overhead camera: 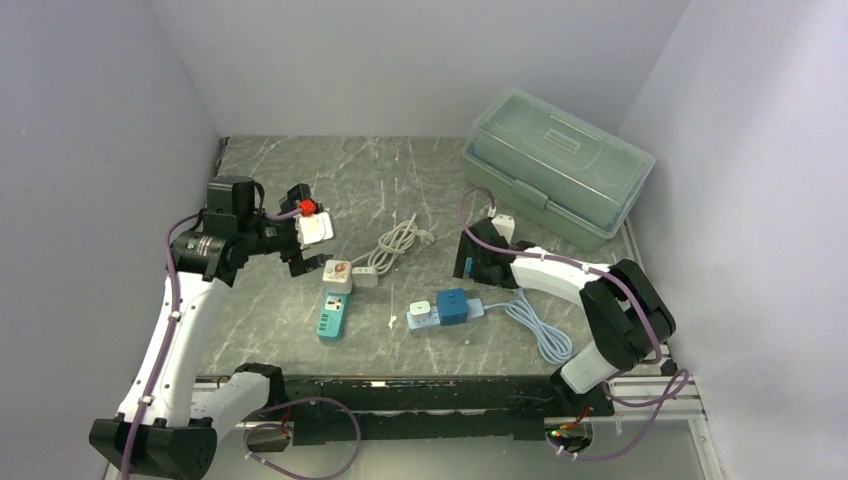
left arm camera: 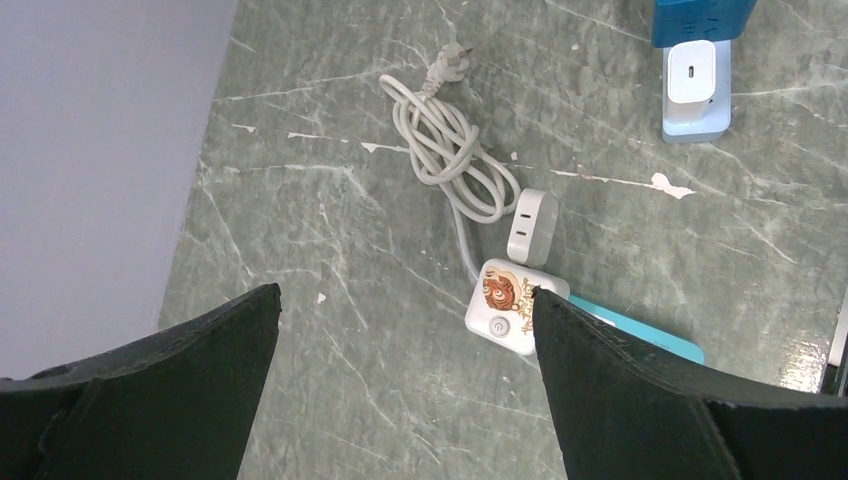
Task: Insert the plug
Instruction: Pick up the plug from the center of the board.
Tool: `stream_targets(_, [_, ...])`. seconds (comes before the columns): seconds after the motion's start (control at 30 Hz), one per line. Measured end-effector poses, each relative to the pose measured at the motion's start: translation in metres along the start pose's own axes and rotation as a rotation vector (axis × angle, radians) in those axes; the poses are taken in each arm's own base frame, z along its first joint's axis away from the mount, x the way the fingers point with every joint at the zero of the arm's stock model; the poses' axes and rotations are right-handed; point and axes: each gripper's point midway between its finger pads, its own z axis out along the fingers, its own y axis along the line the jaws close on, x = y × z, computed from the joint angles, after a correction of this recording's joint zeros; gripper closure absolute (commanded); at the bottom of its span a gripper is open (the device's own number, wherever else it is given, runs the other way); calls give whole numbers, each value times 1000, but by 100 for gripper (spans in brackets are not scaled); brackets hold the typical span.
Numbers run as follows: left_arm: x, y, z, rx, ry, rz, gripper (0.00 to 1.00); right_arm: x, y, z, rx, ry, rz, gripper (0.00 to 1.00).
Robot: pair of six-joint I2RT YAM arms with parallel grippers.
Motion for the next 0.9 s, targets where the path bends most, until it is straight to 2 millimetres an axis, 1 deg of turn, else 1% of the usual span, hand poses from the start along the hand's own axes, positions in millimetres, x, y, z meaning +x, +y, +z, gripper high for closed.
stream_targets(0.13, [3, -3, 1, 4, 3, -1, 0, 7, 1, 4, -8, 19, 20, 2])
stream_targets(0.3, [5, -4, 1, 7, 8, 6, 1, -3, 12, 12, -21, -13, 34, 9])
stream_targets(0.4, [5, -4, 1, 7, 8, 9, 2, -9, 15, 17, -18, -32, 38, 16])
stream_targets(0.53, [4, -4, 0, 4, 8, 16, 4, -14, 18, 21, -14, -50, 42, 23])
stream_targets(0.63, [4, -4, 0, 2, 7, 19, 5, -16, 17, 22, -9, -59, 43, 32])
stream_targets(0.7, [4, -4, 0, 3, 7, 19, 5, -16, 17, 23, -5, -63, 42, 42])
stream_targets(0.8, [4, -5, 0, 5, 5, 18, 4, -17, 17, 24, -6, -68, 37, 54])
stream_targets(0.9, [4, -5, 0, 8, 4, 17, 1, -18, 19, 24, -15, -71, 19, 58])
